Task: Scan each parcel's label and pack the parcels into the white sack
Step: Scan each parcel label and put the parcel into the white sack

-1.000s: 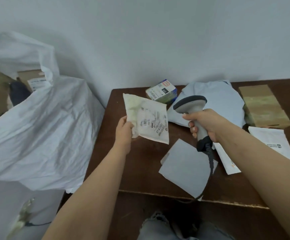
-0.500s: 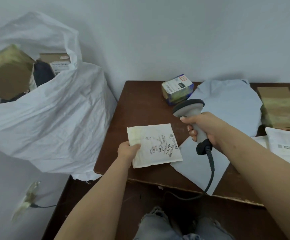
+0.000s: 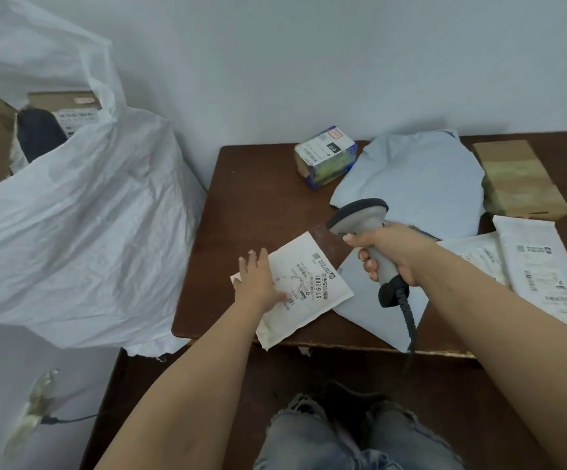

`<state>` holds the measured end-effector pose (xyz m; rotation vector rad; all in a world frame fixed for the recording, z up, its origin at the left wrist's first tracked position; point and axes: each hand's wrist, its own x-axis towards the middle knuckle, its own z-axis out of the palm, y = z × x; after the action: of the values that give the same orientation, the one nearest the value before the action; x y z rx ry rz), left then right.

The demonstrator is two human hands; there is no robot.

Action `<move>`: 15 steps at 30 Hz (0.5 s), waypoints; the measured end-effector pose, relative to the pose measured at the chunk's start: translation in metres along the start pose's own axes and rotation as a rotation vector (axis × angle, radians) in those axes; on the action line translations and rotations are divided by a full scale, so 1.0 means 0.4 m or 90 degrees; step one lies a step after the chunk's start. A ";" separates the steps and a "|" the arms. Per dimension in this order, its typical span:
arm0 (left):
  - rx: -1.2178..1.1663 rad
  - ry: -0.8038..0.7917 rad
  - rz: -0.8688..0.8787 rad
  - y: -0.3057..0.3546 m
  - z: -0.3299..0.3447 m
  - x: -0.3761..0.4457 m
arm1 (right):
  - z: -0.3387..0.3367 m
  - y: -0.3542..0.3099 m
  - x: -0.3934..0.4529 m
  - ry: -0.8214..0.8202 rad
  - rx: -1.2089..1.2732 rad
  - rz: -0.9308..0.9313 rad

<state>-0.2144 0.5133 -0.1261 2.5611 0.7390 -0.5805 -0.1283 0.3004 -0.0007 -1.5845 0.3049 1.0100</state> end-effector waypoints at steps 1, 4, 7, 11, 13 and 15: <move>0.022 -0.027 -0.009 0.001 0.011 0.003 | -0.001 0.009 0.002 0.002 -0.002 0.003; 0.080 -0.009 -0.055 -0.007 0.046 -0.005 | -0.002 0.032 0.006 0.007 -0.008 0.012; 0.045 0.045 -0.091 -0.028 0.060 -0.012 | 0.000 0.039 0.005 0.006 -0.006 0.012; -0.190 0.013 -0.096 -0.078 0.006 0.001 | 0.007 0.012 -0.007 0.005 -0.001 -0.014; -0.379 -0.009 -0.122 -0.097 -0.050 -0.004 | 0.016 -0.015 -0.015 0.007 0.010 -0.033; -0.510 0.012 -0.126 -0.103 -0.112 -0.012 | 0.031 -0.047 -0.025 0.006 0.018 -0.060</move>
<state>-0.2293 0.5650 -0.0976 1.7670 0.9914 -0.2368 -0.1269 0.3140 0.0200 -1.5641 0.2477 0.9215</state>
